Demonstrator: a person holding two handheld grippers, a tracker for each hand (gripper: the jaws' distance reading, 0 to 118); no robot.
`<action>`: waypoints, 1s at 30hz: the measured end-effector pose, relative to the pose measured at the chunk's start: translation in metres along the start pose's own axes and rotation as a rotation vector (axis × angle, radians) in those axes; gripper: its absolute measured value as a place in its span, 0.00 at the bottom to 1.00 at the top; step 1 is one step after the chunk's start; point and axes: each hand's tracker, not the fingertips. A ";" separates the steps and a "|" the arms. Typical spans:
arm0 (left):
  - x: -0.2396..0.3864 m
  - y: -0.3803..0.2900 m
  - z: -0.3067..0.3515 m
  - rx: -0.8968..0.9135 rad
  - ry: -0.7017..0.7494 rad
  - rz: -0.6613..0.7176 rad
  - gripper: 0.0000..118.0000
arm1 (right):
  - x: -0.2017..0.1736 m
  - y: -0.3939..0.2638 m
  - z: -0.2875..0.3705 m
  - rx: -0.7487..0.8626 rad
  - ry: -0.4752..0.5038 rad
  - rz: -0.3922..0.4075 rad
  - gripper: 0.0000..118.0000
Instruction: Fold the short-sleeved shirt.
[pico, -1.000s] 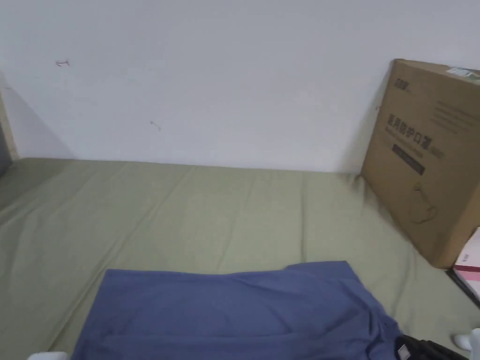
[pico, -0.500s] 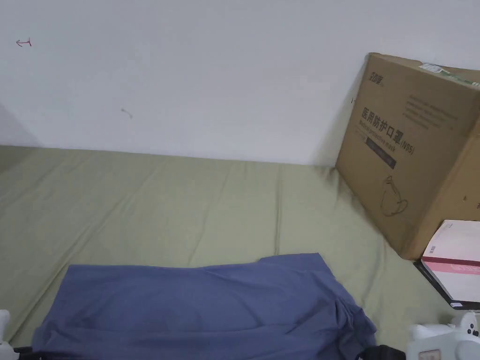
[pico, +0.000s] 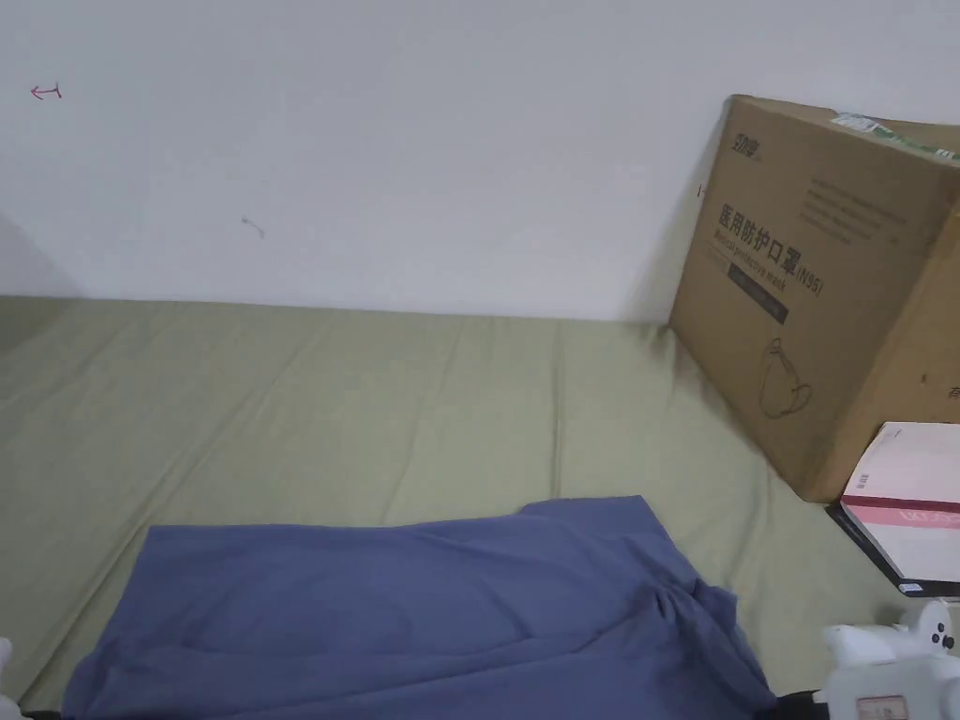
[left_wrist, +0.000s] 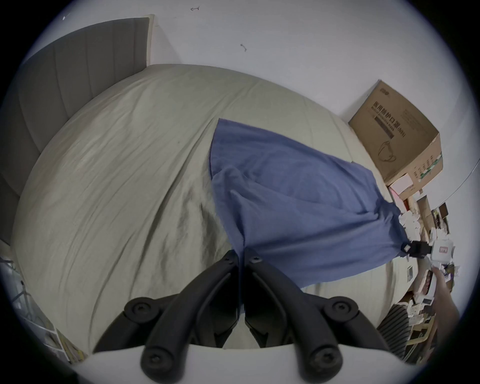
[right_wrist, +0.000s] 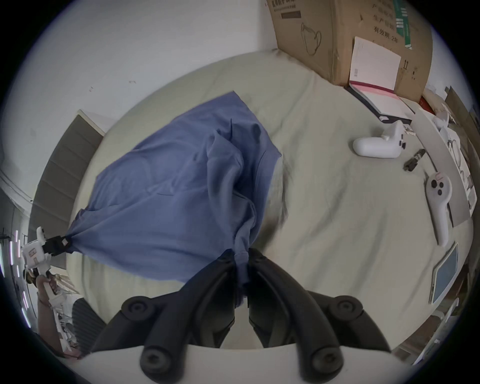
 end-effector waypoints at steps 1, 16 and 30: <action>-0.003 0.002 0.007 0.012 -0.009 0.008 0.02 | 0.002 -0.003 0.011 -0.004 0.023 -0.009 0.06; -0.034 -0.070 0.014 -0.344 0.011 -0.080 0.06 | -0.003 -0.101 0.028 -0.256 -0.012 -0.052 0.07; 0.001 -0.014 0.106 0.250 -0.038 -0.007 0.87 | -0.062 -0.053 0.119 0.240 0.053 -0.005 0.87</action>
